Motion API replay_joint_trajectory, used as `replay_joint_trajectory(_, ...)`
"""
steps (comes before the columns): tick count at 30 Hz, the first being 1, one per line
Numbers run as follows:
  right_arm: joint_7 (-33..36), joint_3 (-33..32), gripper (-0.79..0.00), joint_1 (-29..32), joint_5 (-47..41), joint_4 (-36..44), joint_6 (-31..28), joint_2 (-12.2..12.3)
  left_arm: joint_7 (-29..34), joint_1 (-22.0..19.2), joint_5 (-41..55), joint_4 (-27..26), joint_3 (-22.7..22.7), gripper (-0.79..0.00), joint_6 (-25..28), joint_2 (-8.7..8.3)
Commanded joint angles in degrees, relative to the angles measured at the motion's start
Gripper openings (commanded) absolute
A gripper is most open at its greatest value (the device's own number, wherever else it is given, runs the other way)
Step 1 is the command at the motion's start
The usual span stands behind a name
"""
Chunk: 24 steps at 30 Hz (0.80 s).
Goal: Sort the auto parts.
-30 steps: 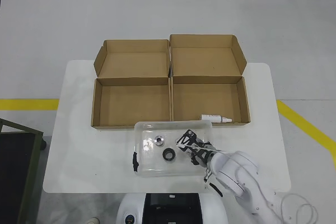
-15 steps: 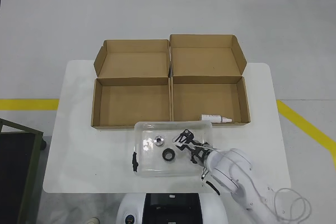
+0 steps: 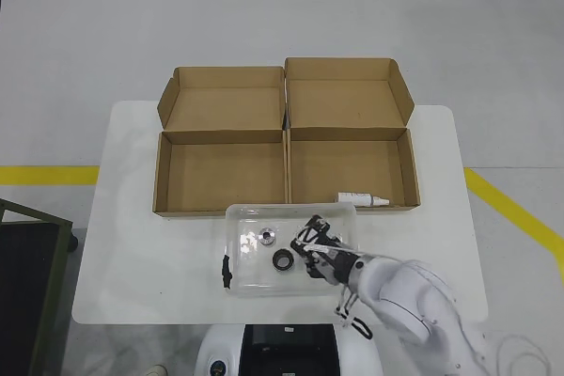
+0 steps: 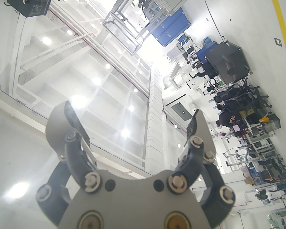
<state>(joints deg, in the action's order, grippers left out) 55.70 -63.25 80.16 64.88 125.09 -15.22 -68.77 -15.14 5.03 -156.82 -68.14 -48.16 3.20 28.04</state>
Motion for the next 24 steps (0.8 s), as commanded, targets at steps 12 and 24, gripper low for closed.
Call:
replay_joint_trajectory(12, -16.0, -5.4, -0.785, 1.4, -25.7, -2.6, -12.2, 0.5, 0.0, 0.0, 0.0, 0.0, 0.0, 0.000, 0.0, 0.00)
replay_joint_trajectory(24, -31.6, -8.6, -0.785, 3.3, -32.7, -4.8, -14.6, 0.5, 0.0, 0.0, 0.0, 0.0, 0.0, 0.000, 0.0, 0.00)
